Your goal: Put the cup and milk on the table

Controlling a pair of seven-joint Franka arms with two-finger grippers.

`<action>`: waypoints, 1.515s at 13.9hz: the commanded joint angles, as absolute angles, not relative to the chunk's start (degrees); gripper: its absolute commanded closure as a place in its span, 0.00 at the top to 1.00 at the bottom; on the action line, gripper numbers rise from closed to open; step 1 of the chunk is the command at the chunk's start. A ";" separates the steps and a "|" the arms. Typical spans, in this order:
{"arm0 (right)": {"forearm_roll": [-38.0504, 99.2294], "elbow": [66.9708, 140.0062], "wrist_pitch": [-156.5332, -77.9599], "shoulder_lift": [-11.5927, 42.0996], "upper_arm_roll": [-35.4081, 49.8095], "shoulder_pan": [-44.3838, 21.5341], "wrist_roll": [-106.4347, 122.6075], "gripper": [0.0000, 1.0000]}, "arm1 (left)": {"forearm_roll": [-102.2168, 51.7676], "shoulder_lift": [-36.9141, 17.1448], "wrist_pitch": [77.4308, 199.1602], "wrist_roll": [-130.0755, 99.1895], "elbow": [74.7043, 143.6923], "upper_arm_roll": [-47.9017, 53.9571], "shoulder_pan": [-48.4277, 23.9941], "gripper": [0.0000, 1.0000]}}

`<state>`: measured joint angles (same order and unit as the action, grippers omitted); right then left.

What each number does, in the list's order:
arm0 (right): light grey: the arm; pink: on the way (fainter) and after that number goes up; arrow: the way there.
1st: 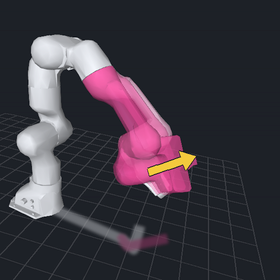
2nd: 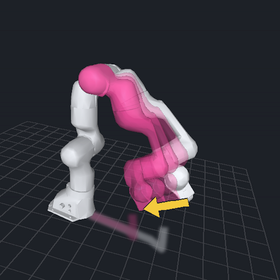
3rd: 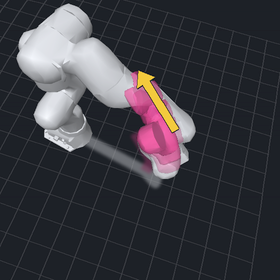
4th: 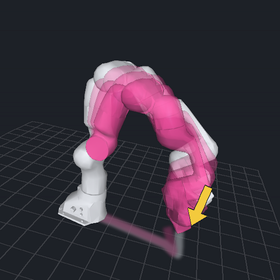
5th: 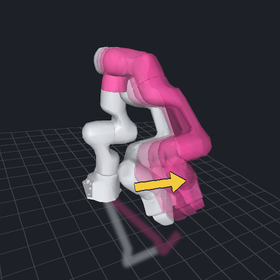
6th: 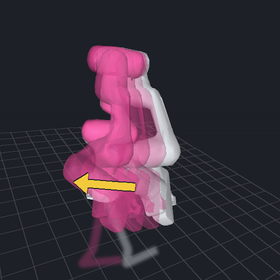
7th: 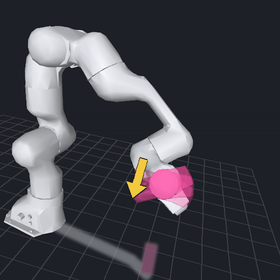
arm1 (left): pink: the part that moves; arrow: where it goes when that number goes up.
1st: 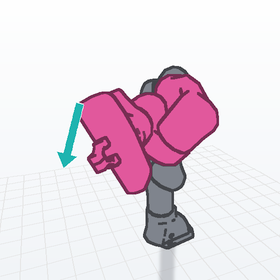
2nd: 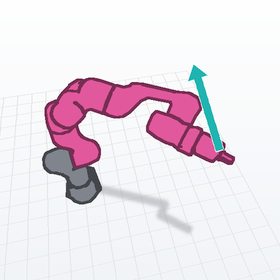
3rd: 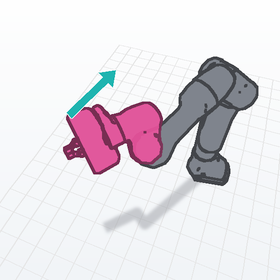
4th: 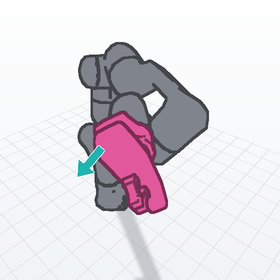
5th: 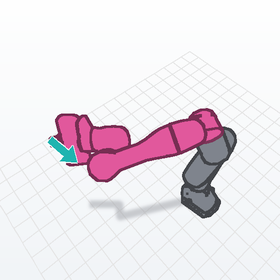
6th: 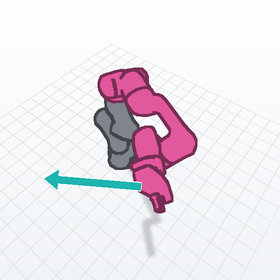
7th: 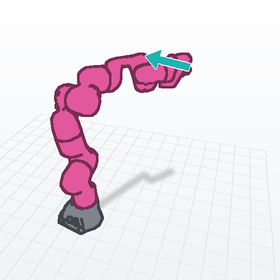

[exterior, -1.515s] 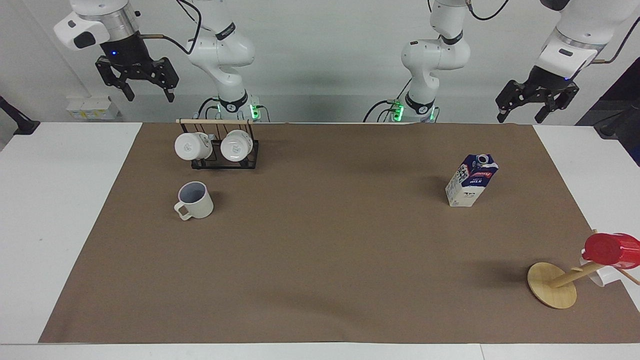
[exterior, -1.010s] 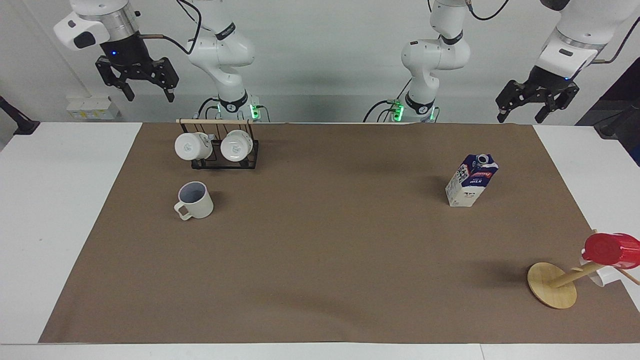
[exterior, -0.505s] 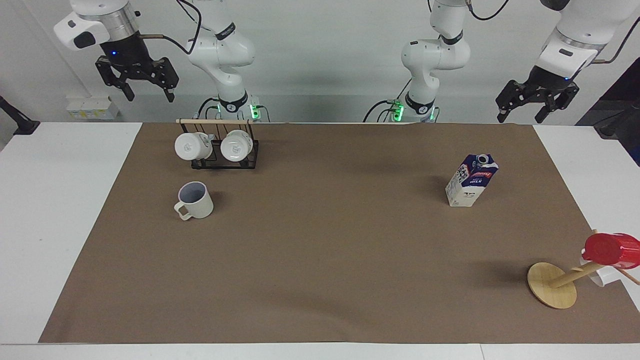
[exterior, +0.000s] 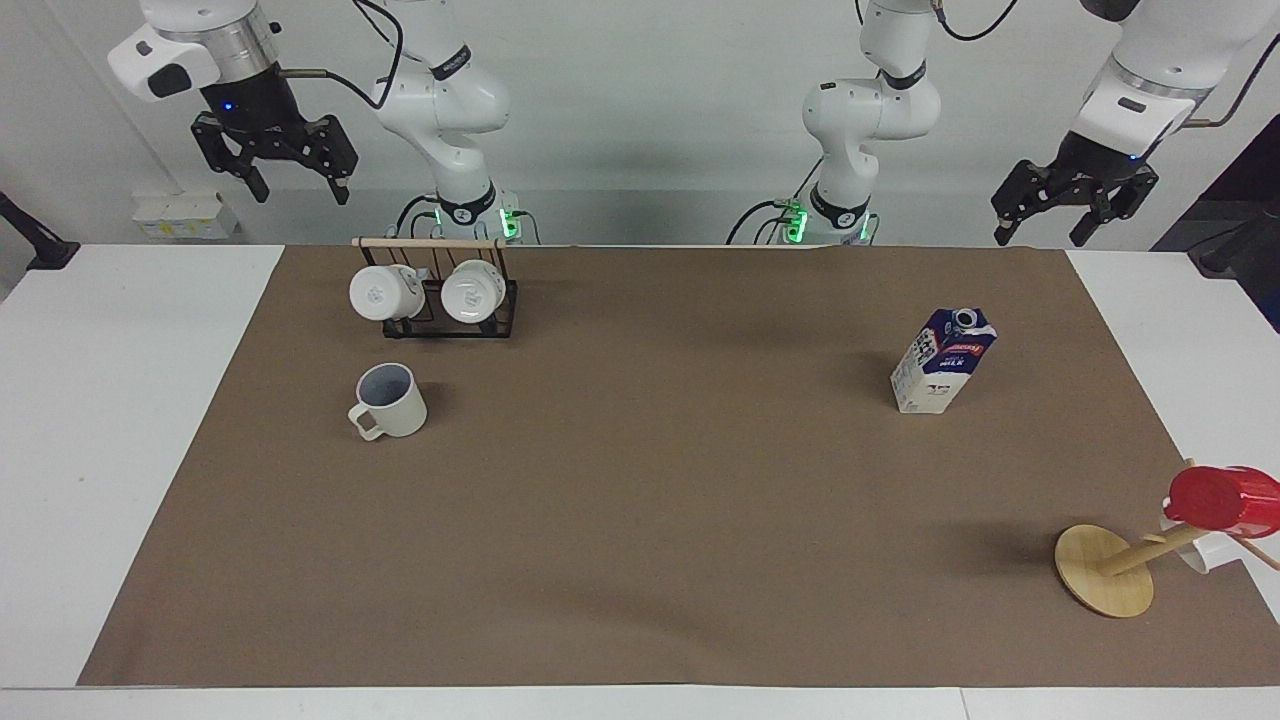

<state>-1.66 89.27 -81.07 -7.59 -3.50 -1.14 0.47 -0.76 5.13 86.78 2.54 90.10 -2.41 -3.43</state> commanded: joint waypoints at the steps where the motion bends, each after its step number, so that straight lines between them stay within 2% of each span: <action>1: -1.76 90.26 -81.65 -8.44 -3.25 -0.97 -0.79 1.00 | -0.62 5.27 85.61 2.72 89.47 -2.55 -3.34 1.00; 4: -1.76 90.87 -81.83 -8.87 -3.25 -0.97 -0.79 1.00 | -0.62 5.27 85.61 2.72 89.47 -2.55 -3.34 1.00; 9: -1.76 95.96 -85.95 -9.67 -3.16 -1.23 -1.49 1.00 | -0.62 5.27 85.61 2.72 89.38 -2.55 -3.34 1.00; 16: -1.76 106.16 -100.35 -8.88 -3.08 -2.63 -4.39 1.00 | -0.62 5.27 85.61 2.72 89.47 -2.55 -3.34 1.00; 21: -1.14 113.19 -113.17 -3.96 -3.08 -2.72 -5.88 1.00 | -0.62 5.27 85.61 2.72 89.39 -2.55 -3.34 1.00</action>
